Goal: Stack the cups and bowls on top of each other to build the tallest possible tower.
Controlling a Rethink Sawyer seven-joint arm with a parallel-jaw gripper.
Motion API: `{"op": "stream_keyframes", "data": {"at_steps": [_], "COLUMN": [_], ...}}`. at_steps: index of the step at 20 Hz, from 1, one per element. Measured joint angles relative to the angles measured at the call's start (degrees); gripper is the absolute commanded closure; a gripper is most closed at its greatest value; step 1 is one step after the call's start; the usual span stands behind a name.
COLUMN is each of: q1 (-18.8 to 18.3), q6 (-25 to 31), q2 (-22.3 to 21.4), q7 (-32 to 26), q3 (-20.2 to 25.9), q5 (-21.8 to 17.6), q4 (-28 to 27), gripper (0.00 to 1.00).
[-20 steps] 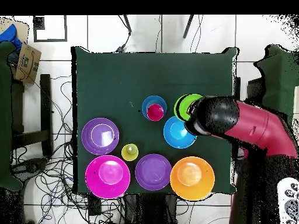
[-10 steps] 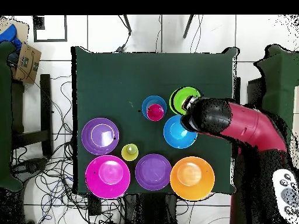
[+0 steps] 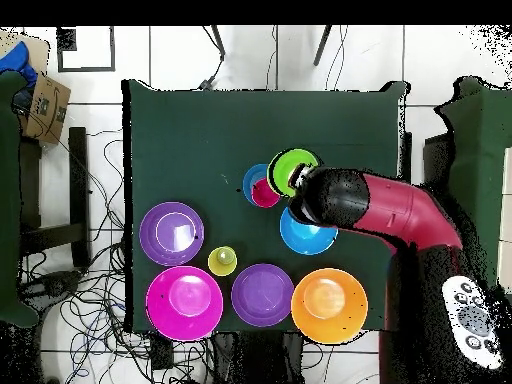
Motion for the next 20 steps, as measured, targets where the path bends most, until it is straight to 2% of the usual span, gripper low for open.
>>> {"op": "stream_keyframes", "data": {"at_steps": [9,16,20], "q1": [-0.01,-0.80,-3.62], "q6": [-0.70,-6.35,-11.00], "q2": [-0.25,-0.22,-0.22], "q7": [0.00,0.00,0.00], "q3": [1.80,3.22,6.13], "q5": [-0.06,-2.33,-2.43], "q4": [2.49,5.13,7.81], "gripper": [1.00,1.00,1.00]}}
